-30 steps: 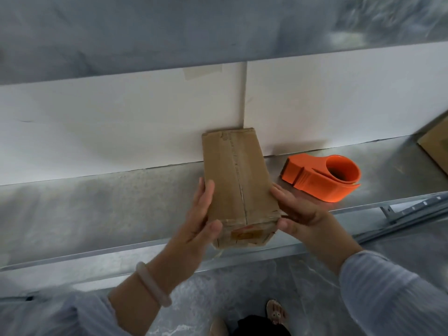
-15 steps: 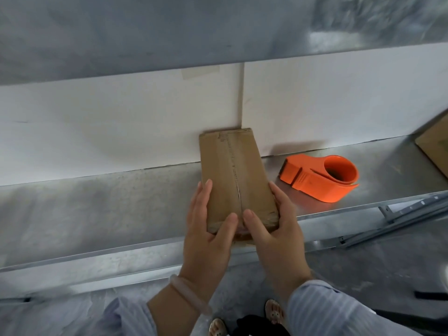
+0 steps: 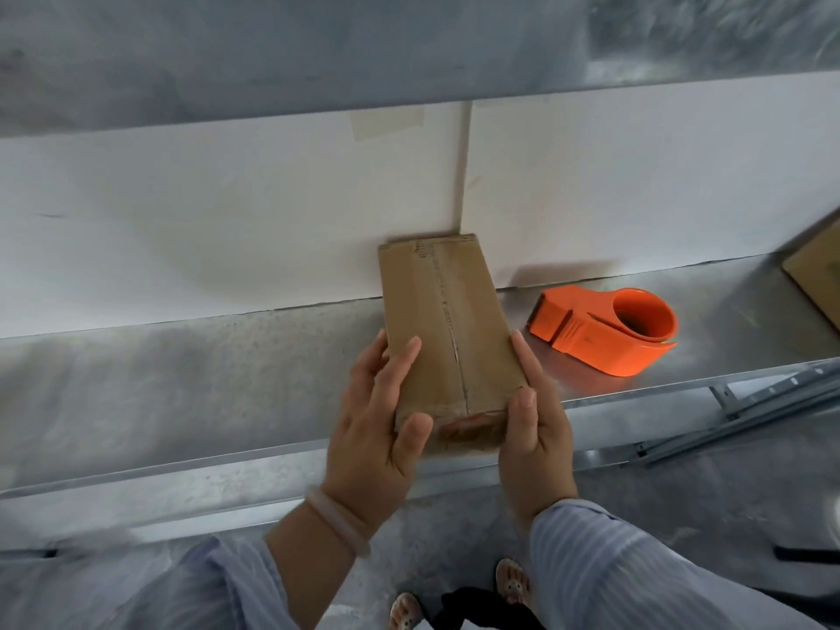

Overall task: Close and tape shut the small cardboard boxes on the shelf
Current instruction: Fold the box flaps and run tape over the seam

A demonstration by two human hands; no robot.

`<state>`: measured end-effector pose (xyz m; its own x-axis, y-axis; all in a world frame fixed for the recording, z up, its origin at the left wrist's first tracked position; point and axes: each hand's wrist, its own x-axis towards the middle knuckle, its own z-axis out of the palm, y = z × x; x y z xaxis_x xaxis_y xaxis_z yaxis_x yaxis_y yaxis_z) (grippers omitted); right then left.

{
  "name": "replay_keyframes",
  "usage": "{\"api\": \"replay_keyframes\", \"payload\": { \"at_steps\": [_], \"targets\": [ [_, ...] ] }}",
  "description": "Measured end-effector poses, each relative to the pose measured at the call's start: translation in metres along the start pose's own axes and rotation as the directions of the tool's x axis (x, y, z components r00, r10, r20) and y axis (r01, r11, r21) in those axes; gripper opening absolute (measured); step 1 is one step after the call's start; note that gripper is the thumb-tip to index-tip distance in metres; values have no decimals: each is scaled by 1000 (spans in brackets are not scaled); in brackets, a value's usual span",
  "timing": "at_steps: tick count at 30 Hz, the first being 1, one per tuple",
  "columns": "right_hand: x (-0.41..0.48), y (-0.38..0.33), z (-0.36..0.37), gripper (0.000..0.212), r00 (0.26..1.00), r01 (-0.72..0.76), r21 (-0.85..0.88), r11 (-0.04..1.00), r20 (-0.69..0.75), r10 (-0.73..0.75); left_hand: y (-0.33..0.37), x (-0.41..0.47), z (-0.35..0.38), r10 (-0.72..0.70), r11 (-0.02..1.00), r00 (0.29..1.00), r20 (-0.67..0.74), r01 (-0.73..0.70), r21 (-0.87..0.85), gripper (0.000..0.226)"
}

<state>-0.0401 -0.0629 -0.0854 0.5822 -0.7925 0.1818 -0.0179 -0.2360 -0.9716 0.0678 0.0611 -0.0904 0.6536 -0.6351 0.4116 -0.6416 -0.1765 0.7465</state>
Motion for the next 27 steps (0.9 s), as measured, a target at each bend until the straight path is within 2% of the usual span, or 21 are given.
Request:
{"api": "replay_keyframes", "payload": {
  "at_steps": [2, 6, 8, 10, 12, 14, 16, 18, 21, 25, 27],
  "targets": [
    [2, 3, -2, 49, 999, 31, -45, 999, 16, -30, -8, 3, -7, 70, 995, 996, 50, -73, 67, 69],
    [5, 1, -12, 46, 993, 9, -29, 1000, 116, -5, -10, 4, -15, 83, 996, 987, 139, -87, 21, 67],
    [3, -8, -14, 41, 978, -114, 101, 988, 186, 94, -9, -1, -13, 50, 998, 982, 180, -42, -49, 63],
    [-2, -15, -11, 45, 956, -244, 204, 948, 216, 199, -3, -8, -9, -39, 978, 977, 209, 81, -193, 60],
    [-4, -16, -8, 49, 948, -296, 222, 929, 190, 257, 11, -12, -4, -179, 860, 948, 264, 282, -427, 57],
    [-3, -14, -7, 46, 939, -333, 237, 913, 174, 297, 25, -12, -2, -294, 714, 909, 294, 414, -565, 49],
    [-1, -16, -8, 46, 926, -365, 220, 905, 188, 327, 33, -11, -2, -372, 607, 878, 299, 475, -637, 50],
    [0, -18, -9, 46, 917, -388, 217, 896, 188, 352, 36, -10, -1, -412, 545, 865, 286, 485, -684, 53],
    [0, -18, -8, 45, 913, -393, 220, 893, 207, 351, 37, -12, 4, -413, 591, 877, 244, 462, -661, 49],
    [6, -15, -15, 44, 914, -352, 173, 920, 274, 299, 20, -13, -2, -342, 799, 921, 187, 390, -457, 64],
    [13, -13, -27, 43, 922, -266, 121, 956, 320, 216, 9, -8, -16, -309, 857, 934, 179, 355, -373, 68]
  ]
}}
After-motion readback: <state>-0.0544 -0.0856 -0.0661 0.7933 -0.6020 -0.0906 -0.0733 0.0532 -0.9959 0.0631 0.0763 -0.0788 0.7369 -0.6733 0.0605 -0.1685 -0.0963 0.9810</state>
